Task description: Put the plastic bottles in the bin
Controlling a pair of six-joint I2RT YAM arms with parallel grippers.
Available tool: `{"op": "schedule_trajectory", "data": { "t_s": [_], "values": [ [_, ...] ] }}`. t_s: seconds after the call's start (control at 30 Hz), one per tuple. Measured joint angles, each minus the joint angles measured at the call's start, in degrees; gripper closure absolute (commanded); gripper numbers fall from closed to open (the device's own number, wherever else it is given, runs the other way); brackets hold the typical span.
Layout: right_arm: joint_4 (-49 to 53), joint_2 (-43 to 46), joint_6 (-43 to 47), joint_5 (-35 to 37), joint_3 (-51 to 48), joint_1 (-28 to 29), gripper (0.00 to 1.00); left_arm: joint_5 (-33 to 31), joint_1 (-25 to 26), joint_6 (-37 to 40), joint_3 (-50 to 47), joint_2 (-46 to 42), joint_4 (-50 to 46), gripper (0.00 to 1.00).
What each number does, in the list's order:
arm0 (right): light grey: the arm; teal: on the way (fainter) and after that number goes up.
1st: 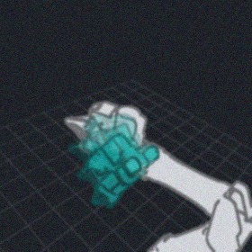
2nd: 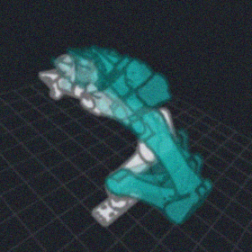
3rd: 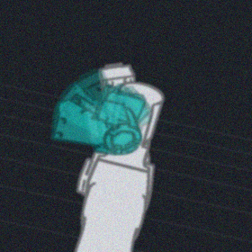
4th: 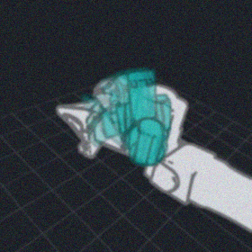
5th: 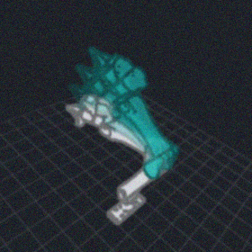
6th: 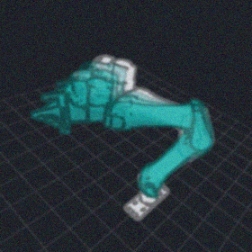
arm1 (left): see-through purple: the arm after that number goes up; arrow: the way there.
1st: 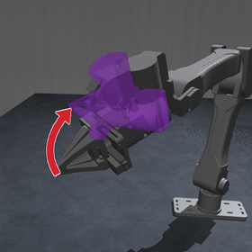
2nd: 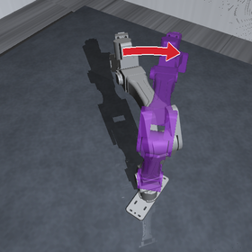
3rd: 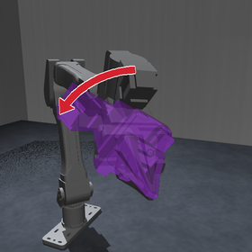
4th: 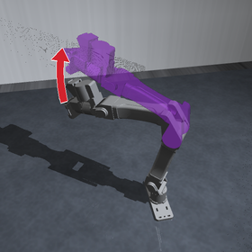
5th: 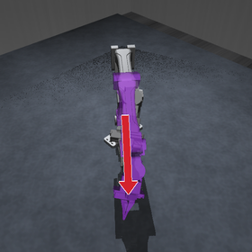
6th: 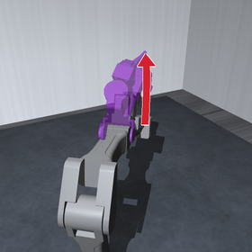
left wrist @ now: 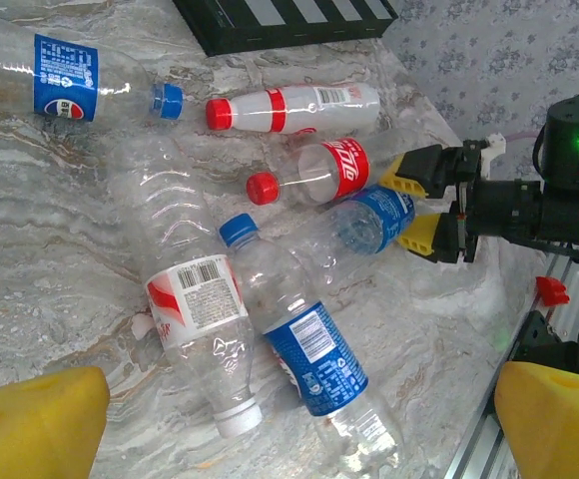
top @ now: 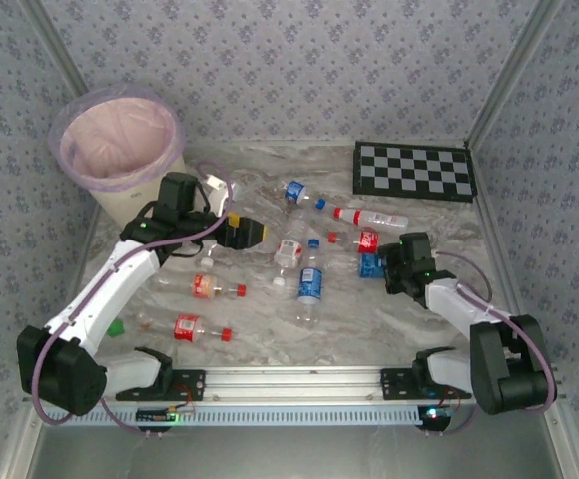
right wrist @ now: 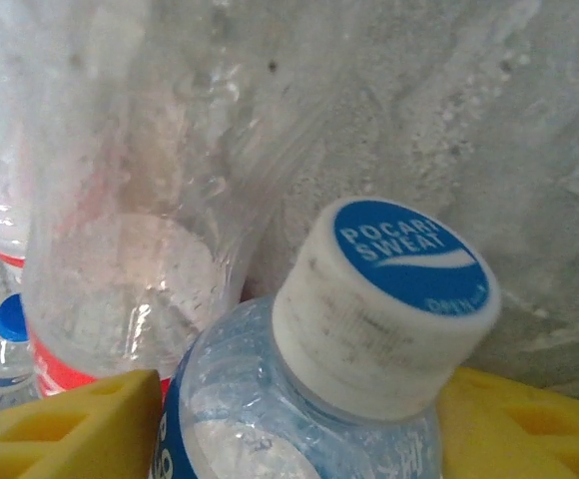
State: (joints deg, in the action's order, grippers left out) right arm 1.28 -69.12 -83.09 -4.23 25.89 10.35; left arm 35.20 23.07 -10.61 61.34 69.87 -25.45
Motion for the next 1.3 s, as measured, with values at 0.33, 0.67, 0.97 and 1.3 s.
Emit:
{"op": "schedule_trajectory", "data": {
  "t_s": [0.33,0.67,0.97,1.3],
  "values": [
    [9.92,14.86,4.61,2.6,3.1,0.07,0.47,-0.83,5.29,-0.42,7.34,8.48,-0.66,0.01],
    [14.19,12.35,36.44,-6.91,19.61,1.66,0.53,2.62,14.01,2.25,23.32,21.57,-1.27,0.01],
    [15.72,4.9,58.01,-17.73,32.52,8.5,0.53,4.57,19.67,1.46,22.6,26.38,1.36,0.01],
    [14.78,1.95,60.57,-23.19,32.79,9.53,0.51,2.56,20.33,-0.7,20.09,26.38,3.15,0.48]
  ]
}}
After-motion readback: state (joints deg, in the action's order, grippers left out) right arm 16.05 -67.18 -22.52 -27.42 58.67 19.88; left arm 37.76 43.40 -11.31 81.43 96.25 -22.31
